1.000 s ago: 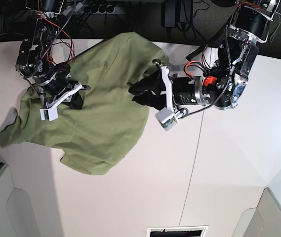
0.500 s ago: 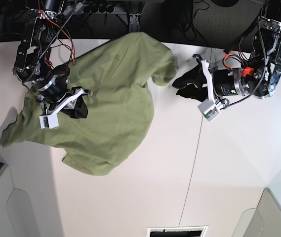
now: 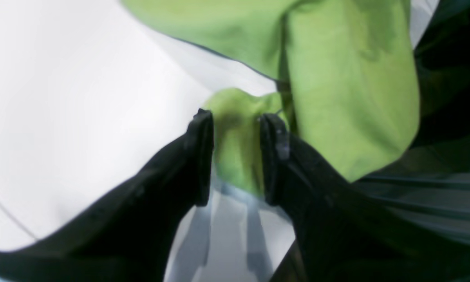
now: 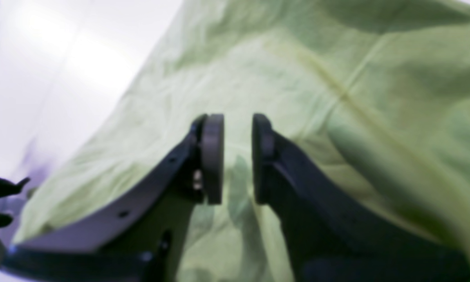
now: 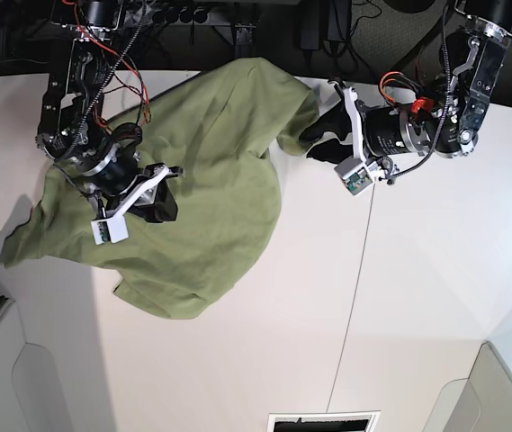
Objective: Layout the t-shirt on the table in an organized manner, then fold the t-shirt properly
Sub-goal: 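Stretch the shirt by moving the left gripper away from the right gripper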
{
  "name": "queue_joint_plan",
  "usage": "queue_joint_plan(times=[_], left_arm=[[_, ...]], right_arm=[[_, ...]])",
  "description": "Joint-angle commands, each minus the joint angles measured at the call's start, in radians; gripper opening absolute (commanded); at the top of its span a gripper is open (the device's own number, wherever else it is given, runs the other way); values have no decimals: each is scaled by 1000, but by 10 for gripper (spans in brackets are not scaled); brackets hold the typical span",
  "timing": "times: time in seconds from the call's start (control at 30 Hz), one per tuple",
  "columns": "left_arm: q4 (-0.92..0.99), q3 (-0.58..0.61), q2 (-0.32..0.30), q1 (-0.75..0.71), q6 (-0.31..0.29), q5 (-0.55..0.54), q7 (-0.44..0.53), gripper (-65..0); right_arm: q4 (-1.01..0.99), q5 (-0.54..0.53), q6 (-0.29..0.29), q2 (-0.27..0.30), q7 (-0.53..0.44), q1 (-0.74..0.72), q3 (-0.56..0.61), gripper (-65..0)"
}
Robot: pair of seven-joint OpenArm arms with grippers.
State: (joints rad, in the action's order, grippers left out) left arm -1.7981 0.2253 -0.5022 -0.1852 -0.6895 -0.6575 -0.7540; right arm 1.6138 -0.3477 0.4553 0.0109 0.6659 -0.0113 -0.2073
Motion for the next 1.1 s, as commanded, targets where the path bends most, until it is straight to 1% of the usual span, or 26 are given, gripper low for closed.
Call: queue_joint_plan(times=[0.0,0.1,0.13,0.2,0.27,0.3,0.4,0.47,0.53,0.67,0.73,0.97,1.0,1.07], left_arm=[[-10,13,-7,10,-9,6,31,-425],[19,67,-8,11,-9,82,100,-433],[32,80,-8,11,-9,103,126,-461],[51,96,-8,11,-9,143,156,-556],[57,96,-8,11,-9,181,159,-650],[57,93,-8,11,-9,203,159,-650],[56,66,-18,19,51,245,151,-650],[56,35,-32,26,59,245,143,-650],[56,-8,-48,28,79,245,128,-650],[56,-123,-82,27,131,244,106,-650],[56,-187,-98,27,152,242,106,-650],[56,-397,-106,31,154,198,78,-650],[56,-423,-106,36,155,197,76,-650],[56,-470,-117,36,155,197,77,-650]], right_arm=[[8,2,11,3,-35,-15,8,-518],[-14,29,12,3,-47,-17,19,-518],[-23,38,12,3,-55,-16,20,-518],[-48,71,11,3,-72,-16,20,-518],[-79,114,7,7,-93,-16,19,-518],[-95,133,-9,10,-98,-16,19,-518],[-135,183,-44,23,-135,-16,19,-524],[-149,184,-58,38,-146,-16,17,-543],[-150,184,-77,57,-146,-15,17,-547],[-150,184,-82,93,-146,-16,17,-546],[-150,183,-82,100,-146,-16,17,-546],[-150,183,-82,103,-146,-15,17,-543],[-150,183,-83,103,-145,-15,17,-528],[-150,183,-83,103,-141,-13,17,-476]])
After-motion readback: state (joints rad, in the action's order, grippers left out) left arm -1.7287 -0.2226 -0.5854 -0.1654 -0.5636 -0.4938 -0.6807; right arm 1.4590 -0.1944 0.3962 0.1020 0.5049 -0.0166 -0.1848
